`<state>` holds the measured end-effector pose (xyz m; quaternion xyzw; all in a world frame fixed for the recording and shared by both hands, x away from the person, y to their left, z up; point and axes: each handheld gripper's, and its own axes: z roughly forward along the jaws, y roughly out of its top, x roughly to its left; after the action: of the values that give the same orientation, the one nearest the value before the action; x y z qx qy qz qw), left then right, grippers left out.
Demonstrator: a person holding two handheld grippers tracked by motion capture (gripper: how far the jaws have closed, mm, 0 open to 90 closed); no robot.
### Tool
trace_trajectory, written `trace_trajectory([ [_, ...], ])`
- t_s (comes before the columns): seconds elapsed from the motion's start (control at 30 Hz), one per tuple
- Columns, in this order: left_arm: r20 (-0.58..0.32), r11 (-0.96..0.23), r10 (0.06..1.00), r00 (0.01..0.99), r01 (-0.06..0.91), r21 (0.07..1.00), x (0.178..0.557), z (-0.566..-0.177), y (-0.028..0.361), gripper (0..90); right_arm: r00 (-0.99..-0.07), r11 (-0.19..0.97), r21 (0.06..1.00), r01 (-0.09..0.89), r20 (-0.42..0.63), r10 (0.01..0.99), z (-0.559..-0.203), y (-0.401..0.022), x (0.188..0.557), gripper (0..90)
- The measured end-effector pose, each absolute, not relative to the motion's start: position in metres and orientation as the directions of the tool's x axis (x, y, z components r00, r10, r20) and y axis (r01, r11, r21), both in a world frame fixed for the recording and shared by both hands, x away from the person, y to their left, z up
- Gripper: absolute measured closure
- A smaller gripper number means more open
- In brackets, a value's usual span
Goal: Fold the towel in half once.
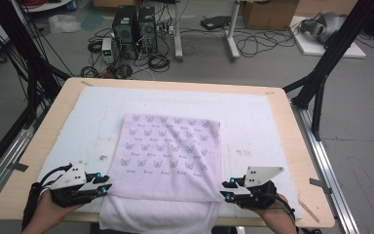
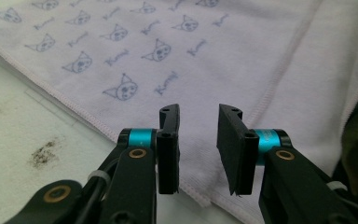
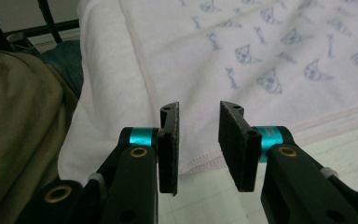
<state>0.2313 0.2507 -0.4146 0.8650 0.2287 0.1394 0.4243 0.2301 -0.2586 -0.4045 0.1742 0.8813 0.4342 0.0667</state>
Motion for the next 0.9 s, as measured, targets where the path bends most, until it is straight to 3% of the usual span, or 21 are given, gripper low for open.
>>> trace_trajectory([
  [0.33,0.035,-0.531,0.533,0.845,0.302,0.792,0.259,-0.425,0.242,64.1,-0.926,0.585,0.767,0.264,0.031,0.376,-0.418,-0.249,0.252,65.1],
  [0.63,0.02,-0.46,0.617,0.786,0.34,0.82,0.328,-0.414,0.237,57.5,-0.876,0.569,0.752,0.333,0.022,0.483,-0.413,-0.247,0.333,56.6],
  [0.9,-0.025,-0.385,0.713,0.7,0.422,0.821,0.403,-0.416,0.24,60.7,-0.838,0.544,0.751,0.374,0.022,0.546,-0.404,-0.248,0.406,52.5],
])
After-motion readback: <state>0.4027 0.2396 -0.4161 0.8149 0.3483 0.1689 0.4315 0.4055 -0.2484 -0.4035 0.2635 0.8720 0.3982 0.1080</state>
